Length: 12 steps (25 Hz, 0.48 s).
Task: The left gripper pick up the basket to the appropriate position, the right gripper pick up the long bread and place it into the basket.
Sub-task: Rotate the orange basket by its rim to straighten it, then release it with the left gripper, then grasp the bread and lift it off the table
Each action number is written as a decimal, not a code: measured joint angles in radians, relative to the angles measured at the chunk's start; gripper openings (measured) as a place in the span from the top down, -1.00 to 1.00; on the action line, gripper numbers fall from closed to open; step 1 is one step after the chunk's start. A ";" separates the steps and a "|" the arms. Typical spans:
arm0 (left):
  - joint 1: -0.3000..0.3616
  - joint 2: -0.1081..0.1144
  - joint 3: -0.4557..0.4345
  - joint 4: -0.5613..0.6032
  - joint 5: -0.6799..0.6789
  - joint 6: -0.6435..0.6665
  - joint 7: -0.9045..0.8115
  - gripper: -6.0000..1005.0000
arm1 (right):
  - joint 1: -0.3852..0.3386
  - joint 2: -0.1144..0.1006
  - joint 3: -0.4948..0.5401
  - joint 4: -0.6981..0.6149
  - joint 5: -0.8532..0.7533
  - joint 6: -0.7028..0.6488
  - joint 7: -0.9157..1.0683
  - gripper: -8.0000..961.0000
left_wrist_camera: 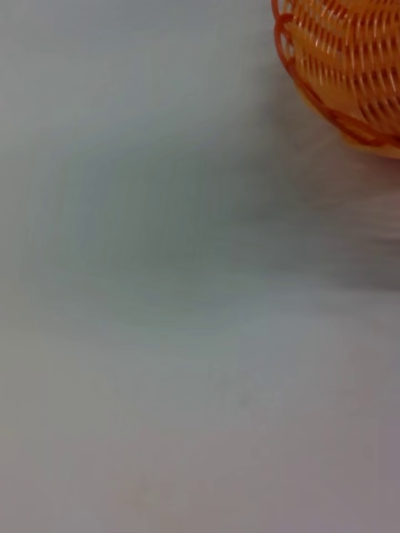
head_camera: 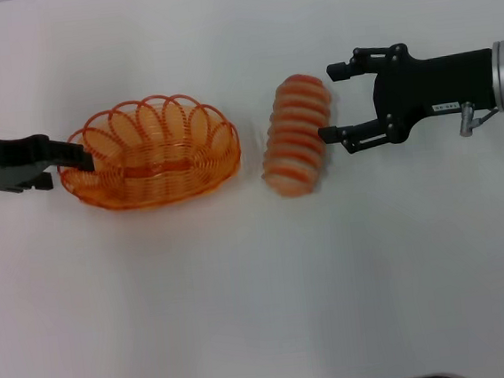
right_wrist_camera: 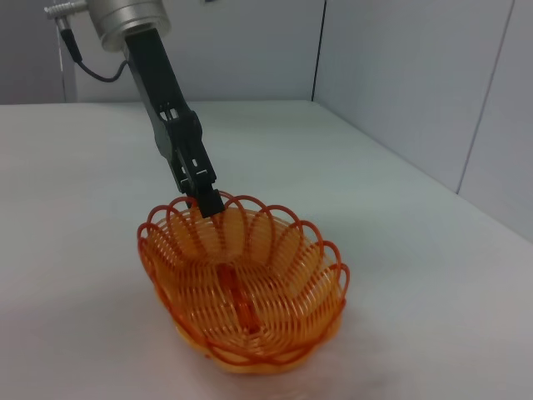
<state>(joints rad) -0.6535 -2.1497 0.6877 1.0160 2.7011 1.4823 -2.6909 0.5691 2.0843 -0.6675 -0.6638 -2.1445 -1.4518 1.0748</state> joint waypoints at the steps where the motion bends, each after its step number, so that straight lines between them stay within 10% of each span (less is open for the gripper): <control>1: 0.000 0.002 -0.001 0.001 -0.002 0.000 0.002 -0.46 | 0.000 0.000 0.001 0.000 0.000 0.001 0.000 -0.90; 12: 0.050 0.090 -0.007 0.049 -0.258 0.049 0.101 -0.46 | -0.002 0.002 0.007 0.001 0.010 0.004 0.007 -0.90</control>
<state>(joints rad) -0.6038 -2.0595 0.6810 1.0645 2.4431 1.5316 -2.5897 0.5673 2.0859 -0.6610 -0.6623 -2.1343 -1.4478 1.0813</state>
